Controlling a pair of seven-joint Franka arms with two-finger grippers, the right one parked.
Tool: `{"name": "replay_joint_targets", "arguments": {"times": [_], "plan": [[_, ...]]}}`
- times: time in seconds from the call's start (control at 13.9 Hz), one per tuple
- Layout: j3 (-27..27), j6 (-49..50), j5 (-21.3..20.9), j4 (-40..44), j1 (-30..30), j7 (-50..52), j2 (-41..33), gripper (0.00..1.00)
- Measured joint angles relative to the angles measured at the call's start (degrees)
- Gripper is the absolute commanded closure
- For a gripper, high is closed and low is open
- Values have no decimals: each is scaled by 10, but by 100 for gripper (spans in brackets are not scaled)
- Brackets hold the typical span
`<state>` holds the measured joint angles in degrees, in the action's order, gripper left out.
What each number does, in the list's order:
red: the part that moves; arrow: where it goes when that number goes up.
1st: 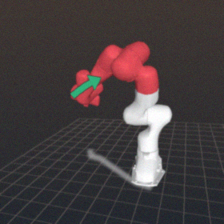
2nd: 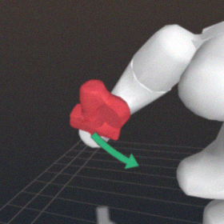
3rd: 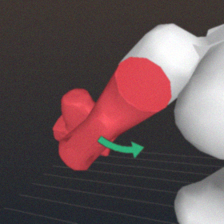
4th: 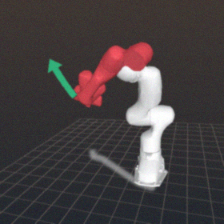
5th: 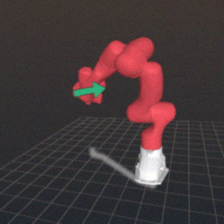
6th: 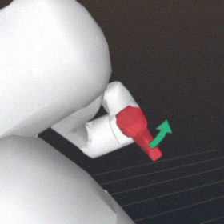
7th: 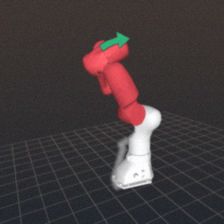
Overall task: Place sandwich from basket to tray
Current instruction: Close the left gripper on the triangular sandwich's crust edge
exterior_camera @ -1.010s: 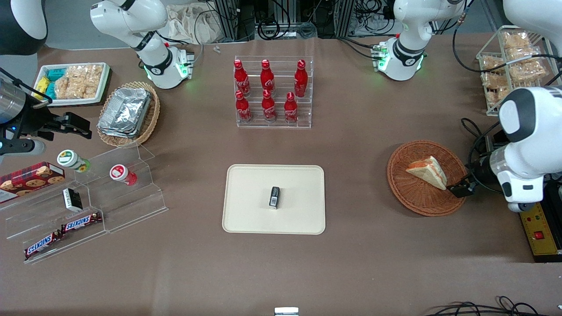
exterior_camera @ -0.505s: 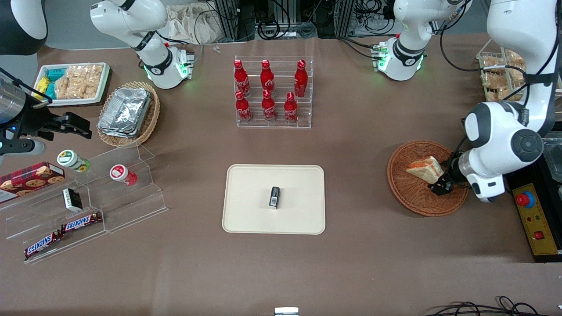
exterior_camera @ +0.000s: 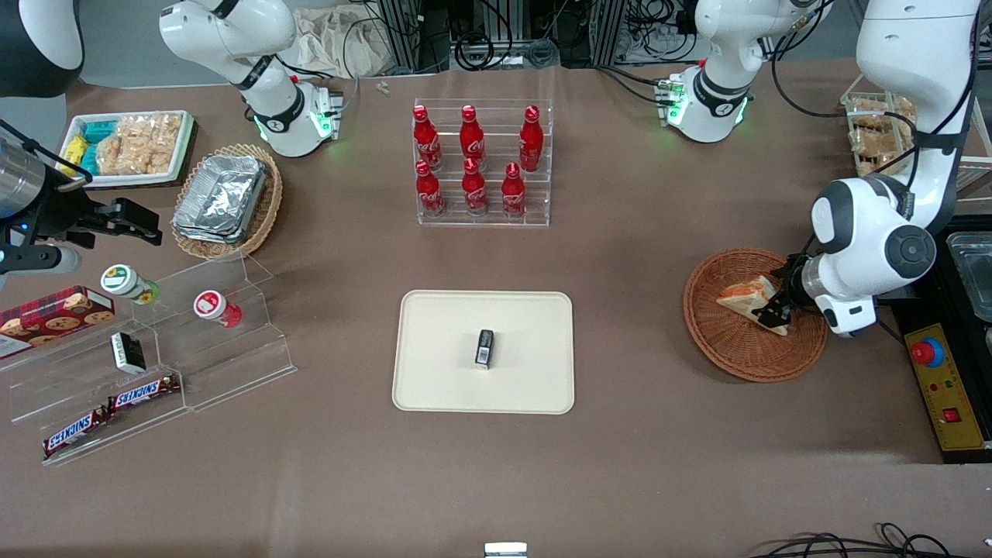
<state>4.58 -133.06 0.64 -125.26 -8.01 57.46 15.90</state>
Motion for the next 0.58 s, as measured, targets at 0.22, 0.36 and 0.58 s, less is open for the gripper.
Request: {"name": "replay_joint_targets", "arguments": {"times": [0.22,0.36,0.58], "plan": [[0,-12,0,-7,-3,0,3,23],[1,-33,0,-8,-1,5,12,61],[3,-64,0,-9,9,20,35,100]]}}
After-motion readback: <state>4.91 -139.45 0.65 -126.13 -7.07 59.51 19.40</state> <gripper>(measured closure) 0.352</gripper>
